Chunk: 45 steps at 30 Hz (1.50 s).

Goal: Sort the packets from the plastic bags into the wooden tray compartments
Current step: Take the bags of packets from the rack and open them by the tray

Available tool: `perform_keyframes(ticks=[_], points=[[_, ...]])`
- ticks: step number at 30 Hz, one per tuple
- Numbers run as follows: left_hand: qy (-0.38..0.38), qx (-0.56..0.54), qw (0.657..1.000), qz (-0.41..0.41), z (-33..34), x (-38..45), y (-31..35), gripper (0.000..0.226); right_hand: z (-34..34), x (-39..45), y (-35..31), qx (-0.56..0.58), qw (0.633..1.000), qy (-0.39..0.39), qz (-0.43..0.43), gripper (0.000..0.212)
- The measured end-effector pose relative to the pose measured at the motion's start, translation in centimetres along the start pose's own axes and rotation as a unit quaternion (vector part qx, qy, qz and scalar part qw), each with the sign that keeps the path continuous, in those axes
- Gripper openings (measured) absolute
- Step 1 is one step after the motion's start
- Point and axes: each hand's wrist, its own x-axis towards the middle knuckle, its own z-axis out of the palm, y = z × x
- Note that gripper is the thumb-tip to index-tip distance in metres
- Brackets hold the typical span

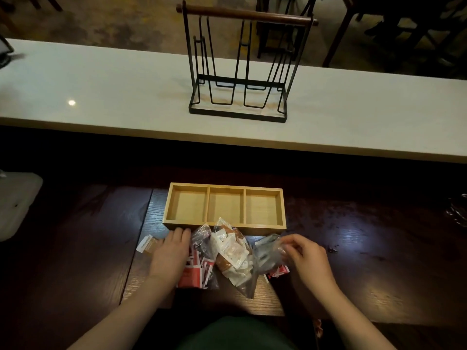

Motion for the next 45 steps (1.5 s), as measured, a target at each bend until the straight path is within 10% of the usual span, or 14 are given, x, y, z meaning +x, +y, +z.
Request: perform_keyframes(ticks=[6, 10, 18, 30, 36, 45], points=[[0.056, -0.218, 0.972, 0.059, -7.7, -2.1, 4.4, 0.027, -0.8, -0.5, -2.9, 0.082, 0.996, -0.006, 0.021, 0.024], [-0.160, -0.543, 0.820, 0.087, -11.5, -3.3, 9.5, 0.011, -0.8, -1.1, -5.5, 0.066, 0.998, 0.010, -0.002, 0.025], [-0.142, -0.727, 0.670, -0.050, -12.5, -2.6, 11.1, 0.026, 0.5, -2.6, -9.0, 0.032, 0.999, -0.017, -0.010, 0.013], [-0.150, -0.750, 0.641, -0.071, -11.4, -2.5, 9.9, 0.024, 0.9, -2.2, -8.8, 0.233, 0.961, -0.111, 0.097, 0.023], [-0.132, -0.661, 0.738, -0.015, -11.8, -2.6, 9.2, 0.028, 1.2, -2.3, -8.8, 0.224, 0.958, -0.156, 0.089, 0.030], [-0.193, -0.659, 0.726, 0.043, -12.7, -2.4, 7.7, 0.018, 0.8, -1.7, -8.2, 0.297, 0.914, -0.243, 0.133, 0.015]])
